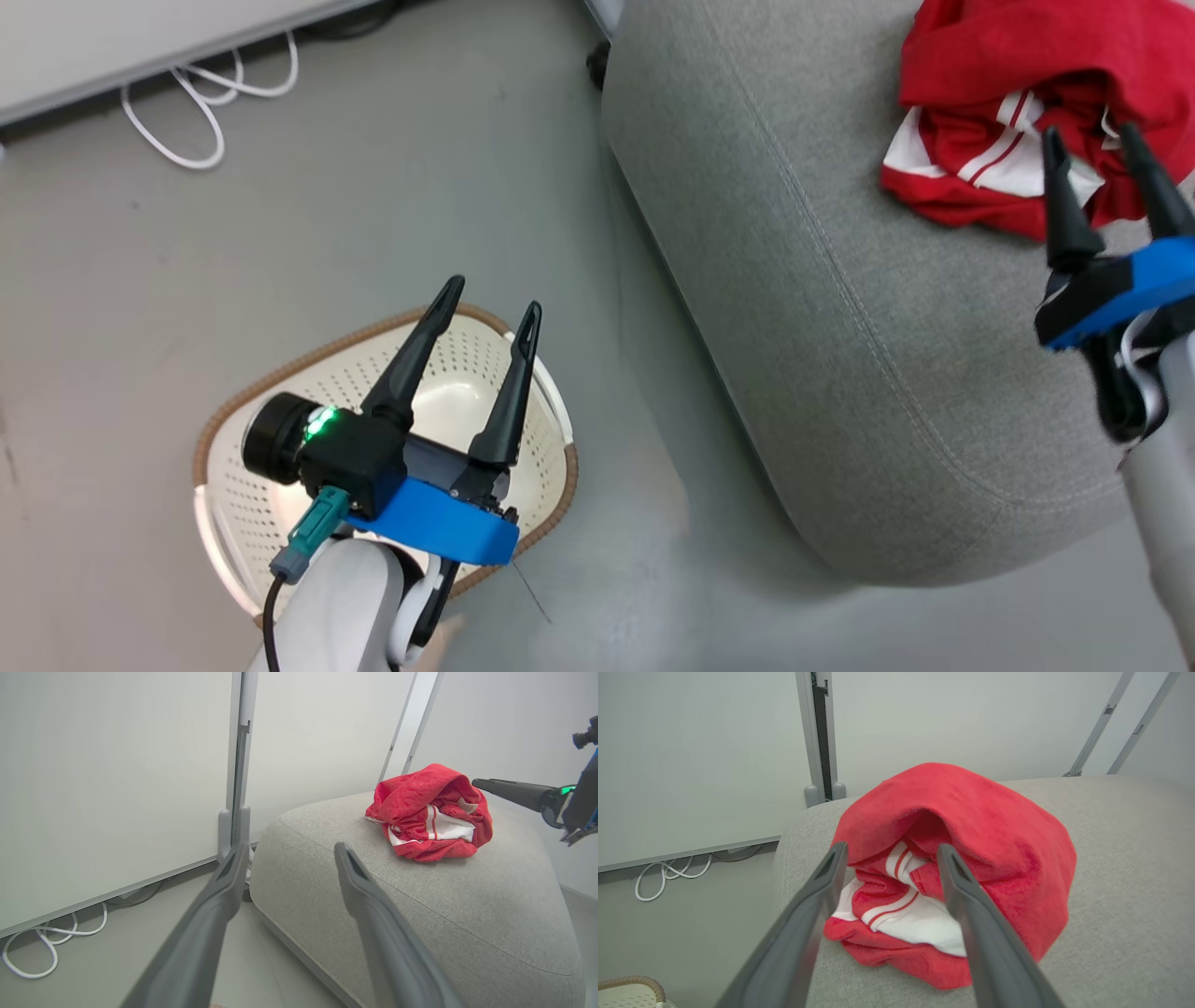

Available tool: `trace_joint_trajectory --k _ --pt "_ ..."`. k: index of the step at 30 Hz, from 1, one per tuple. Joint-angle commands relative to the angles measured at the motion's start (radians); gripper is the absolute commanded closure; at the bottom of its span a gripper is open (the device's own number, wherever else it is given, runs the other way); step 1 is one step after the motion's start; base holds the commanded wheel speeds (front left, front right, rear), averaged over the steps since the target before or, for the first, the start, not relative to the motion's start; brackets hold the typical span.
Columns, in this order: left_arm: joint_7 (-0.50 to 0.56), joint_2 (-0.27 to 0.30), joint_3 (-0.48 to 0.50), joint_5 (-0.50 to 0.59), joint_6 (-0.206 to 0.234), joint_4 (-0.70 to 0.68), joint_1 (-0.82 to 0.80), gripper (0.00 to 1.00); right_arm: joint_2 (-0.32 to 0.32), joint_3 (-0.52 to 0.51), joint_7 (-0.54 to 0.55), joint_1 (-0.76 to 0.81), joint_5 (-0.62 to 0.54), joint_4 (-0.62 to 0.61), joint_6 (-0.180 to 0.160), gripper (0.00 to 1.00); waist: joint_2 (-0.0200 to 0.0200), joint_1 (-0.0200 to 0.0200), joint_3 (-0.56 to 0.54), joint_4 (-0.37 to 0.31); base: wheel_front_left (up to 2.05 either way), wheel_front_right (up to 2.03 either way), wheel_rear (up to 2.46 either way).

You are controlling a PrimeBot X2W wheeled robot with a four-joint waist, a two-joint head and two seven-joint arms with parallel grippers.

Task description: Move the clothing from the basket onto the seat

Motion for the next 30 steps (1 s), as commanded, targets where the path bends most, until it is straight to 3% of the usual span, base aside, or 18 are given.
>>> trace_joint_trajectory --k 1,15,30 --pt "-0.003 -0.003 0.008 -0.005 -0.001 0.007 0.014 0.0 0.009 -0.001 -0.004 0.034 0.002 -0.012 0.0 0.0 0.0 0.0001 -0.048 0.023 0.0 0.0 0.0" --pt "-0.003 -0.07 0.129 -0.05 -0.001 0.089 0.207 0.0 0.074 -0.008 0.048 0.323 -0.053 -0.183 0.0 0.0 0.0 0.0001 -0.314 0.086 0.0 0.0 0.0" --pt "-0.003 -0.091 0.293 -0.04 -0.001 0.107 0.307 0.0 0.144 -0.076 0.101 0.609 -0.105 -0.434 0.0 0.0 0.0 0.0001 -0.396 0.207 0.0 0.0 0.0"
